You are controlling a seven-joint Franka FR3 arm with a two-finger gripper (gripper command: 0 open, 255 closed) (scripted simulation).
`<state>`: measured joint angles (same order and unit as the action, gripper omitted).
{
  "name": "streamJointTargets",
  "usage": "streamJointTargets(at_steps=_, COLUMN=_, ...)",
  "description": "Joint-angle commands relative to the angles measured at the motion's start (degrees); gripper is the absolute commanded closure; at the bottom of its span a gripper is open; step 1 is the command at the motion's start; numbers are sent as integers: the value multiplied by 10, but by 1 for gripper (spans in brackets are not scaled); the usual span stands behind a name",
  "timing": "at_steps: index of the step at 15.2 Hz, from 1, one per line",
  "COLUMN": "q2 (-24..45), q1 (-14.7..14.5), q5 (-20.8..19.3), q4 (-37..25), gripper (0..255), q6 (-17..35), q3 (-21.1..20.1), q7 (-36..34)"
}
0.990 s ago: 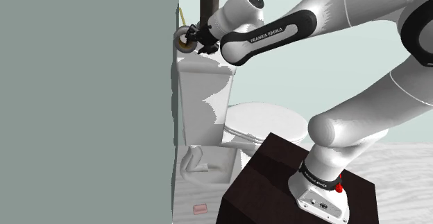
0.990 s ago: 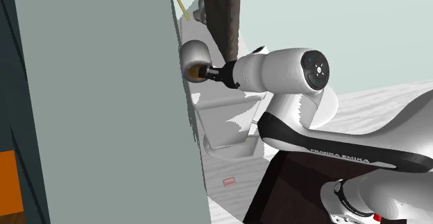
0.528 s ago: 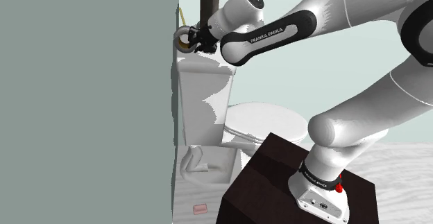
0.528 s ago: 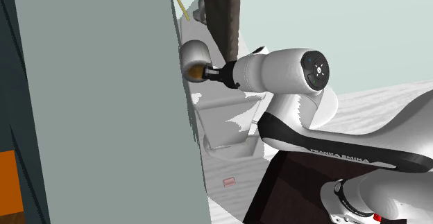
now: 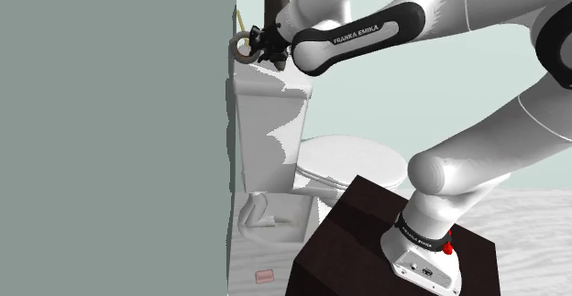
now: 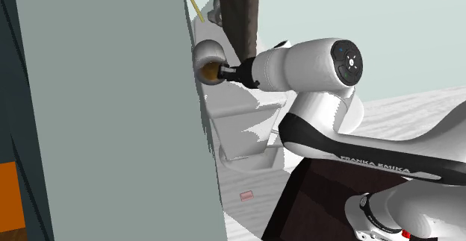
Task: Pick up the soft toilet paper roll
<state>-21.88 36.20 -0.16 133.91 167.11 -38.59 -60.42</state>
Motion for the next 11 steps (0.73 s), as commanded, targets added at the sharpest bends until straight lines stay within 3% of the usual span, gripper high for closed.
streamJointTargets(at_steps=1, q2=-4, q1=-7, q5=4, q4=-12, gripper=255, q6=-13, q3=7, q7=6)
streamJointTargets(at_steps=11, q2=-14, q1=-25, q5=18, q4=-63, gripper=255, q6=-76, q3=33, q7=27)
